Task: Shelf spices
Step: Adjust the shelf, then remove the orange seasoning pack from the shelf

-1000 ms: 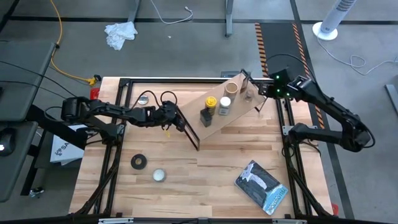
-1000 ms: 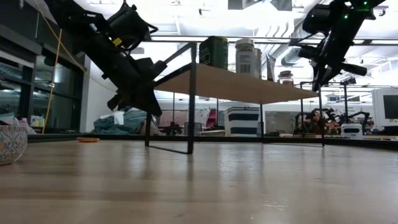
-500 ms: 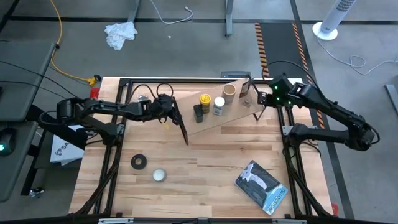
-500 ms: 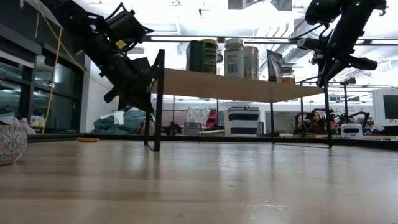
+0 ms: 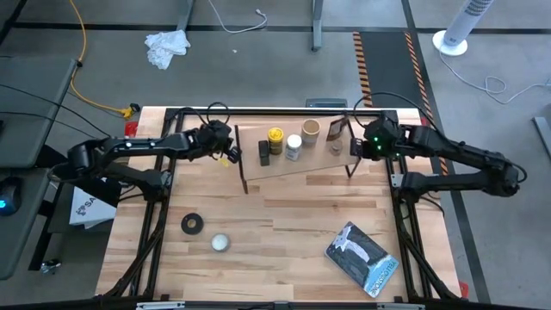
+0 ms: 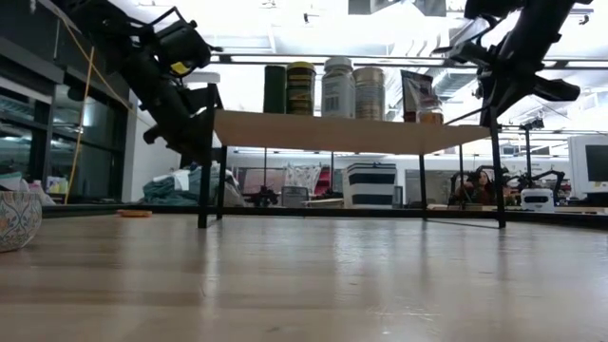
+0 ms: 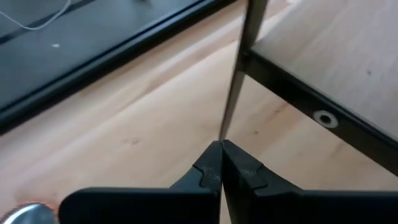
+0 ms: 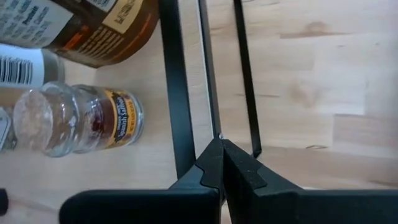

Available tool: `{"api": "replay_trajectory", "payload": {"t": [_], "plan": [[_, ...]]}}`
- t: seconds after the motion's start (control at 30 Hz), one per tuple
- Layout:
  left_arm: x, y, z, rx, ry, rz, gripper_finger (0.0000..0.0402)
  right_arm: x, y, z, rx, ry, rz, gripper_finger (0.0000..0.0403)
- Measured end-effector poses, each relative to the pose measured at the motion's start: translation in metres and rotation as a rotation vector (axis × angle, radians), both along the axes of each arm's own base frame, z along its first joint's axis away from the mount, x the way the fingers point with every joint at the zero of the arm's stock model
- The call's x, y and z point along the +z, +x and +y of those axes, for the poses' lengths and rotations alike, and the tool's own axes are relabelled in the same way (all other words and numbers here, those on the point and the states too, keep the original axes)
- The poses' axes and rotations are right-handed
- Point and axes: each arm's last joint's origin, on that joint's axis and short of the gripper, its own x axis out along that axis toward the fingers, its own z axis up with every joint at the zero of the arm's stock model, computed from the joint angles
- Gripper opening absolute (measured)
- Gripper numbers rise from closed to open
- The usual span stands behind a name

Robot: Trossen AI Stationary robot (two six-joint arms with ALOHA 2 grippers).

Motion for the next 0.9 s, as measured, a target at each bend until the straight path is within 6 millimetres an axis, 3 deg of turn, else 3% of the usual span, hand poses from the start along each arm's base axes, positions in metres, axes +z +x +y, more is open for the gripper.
{"api": "replay_trajectory", "payload": {"t": [0.6,0.77,0.9], "plan": [[0.0,-0.016,0.022,-0.001,0.055,0.125,0.0,0.0,0.015,0.032,-0.026,-0.008,-0.065,0.0],[0.0,-0.024,0.019,-0.052,0.051,0.208,0.0,-0.002,0.014,0.036,-0.016,-0.037,-0.02,0.0],[0.012,-0.034,0.012,-0.095,0.065,0.215,0.0,-0.001,0.005,0.036,-0.021,-0.064,0.017,0.0]]}}
